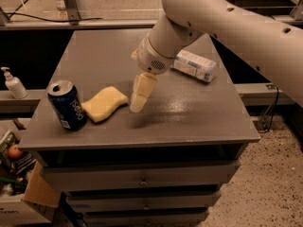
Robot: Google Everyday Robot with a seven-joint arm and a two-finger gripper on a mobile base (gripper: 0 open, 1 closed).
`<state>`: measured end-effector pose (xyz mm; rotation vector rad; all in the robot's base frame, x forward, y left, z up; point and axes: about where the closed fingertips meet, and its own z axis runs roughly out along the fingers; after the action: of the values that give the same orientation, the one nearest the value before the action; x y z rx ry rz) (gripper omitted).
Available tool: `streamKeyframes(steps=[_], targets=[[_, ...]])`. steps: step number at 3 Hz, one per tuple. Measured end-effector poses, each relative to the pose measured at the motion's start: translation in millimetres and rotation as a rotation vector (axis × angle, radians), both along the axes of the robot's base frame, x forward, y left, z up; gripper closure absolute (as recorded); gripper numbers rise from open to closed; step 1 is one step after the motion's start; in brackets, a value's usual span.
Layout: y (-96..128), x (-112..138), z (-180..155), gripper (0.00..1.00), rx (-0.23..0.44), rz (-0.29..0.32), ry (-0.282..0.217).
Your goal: Move sponge near pepsi can
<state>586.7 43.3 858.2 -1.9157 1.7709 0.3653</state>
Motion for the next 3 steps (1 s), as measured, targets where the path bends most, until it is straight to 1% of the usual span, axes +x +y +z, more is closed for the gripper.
streamKeyframes(steps=[1,2,3], targets=[[-30.0,13.6,13.9,0.00,0.031,-0.047,-0.040],[-62.7,22.0,22.4,0.00,0.091,-0.094,-0.061],[-100.8,26.4,28.4,0.00,0.177,-0.151,-0.064]])
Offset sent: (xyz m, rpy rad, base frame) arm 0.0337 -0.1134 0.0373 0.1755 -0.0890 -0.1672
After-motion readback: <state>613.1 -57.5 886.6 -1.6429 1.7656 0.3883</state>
